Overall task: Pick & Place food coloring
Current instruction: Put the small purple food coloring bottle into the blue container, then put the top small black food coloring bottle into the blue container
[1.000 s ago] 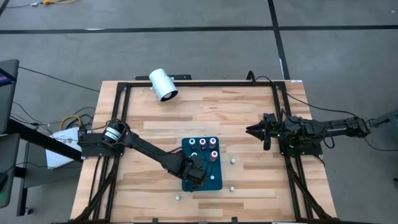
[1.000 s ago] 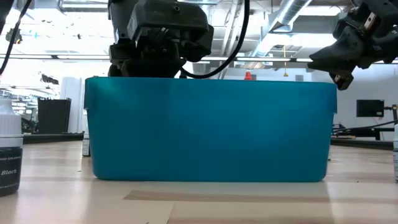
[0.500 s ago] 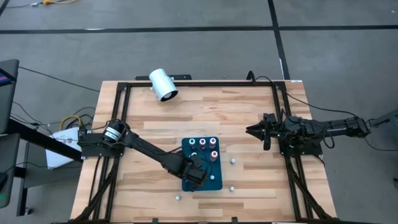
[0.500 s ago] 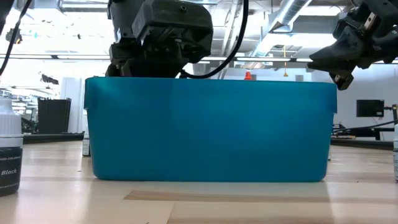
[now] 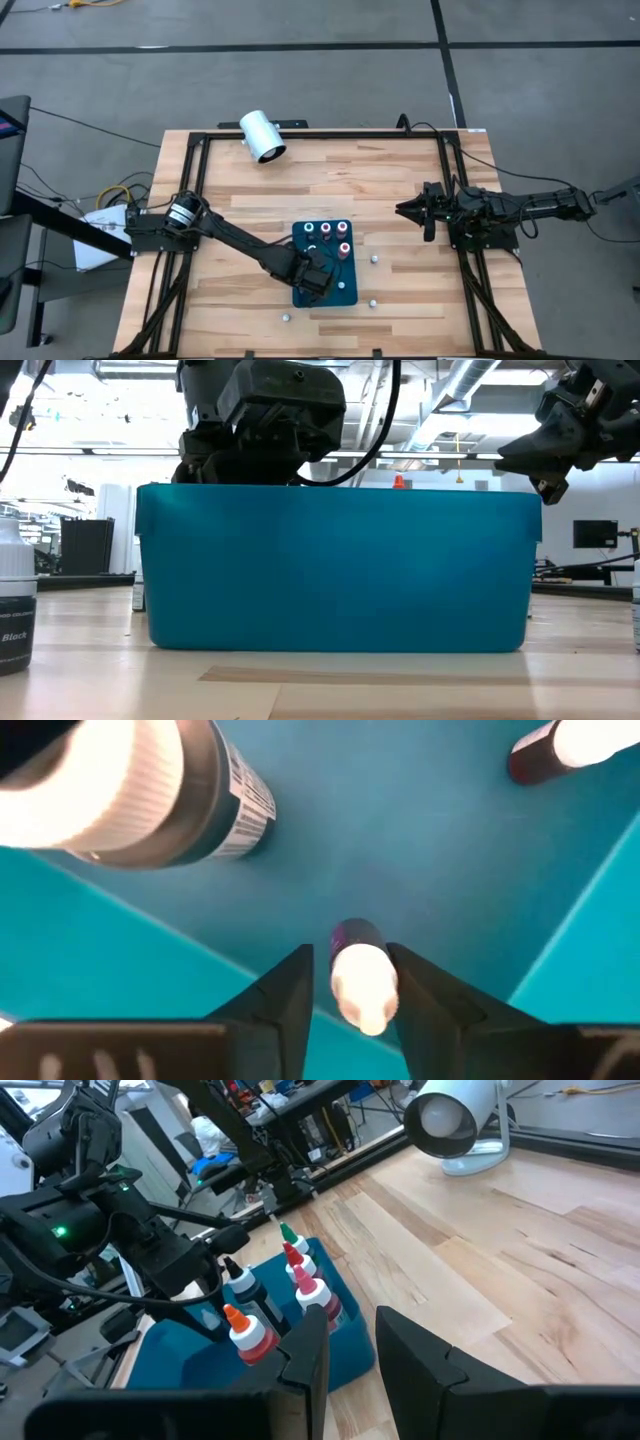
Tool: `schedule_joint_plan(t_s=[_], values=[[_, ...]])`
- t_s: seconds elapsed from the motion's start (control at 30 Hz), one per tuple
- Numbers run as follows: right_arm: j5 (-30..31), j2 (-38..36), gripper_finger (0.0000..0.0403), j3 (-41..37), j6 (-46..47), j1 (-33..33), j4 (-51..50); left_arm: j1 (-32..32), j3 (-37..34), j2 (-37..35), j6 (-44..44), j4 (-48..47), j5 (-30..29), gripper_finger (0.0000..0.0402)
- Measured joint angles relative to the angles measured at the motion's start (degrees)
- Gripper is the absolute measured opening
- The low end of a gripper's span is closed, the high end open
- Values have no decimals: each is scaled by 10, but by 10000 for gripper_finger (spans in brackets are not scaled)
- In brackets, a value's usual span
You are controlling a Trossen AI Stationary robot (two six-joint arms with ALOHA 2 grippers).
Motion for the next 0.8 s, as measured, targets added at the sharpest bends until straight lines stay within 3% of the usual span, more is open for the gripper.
schedule_joint_plan(t_s=[0.23,0.53,0.8], values=[[0,0,75,0,0,0,0,0,0,0,3,0,4,156],[0,0,75,0,0,0,0,0,1,0,3,-2,13,165],[0,0,75,0,0,0,0,0,71,0,16,-91,-11,165]])
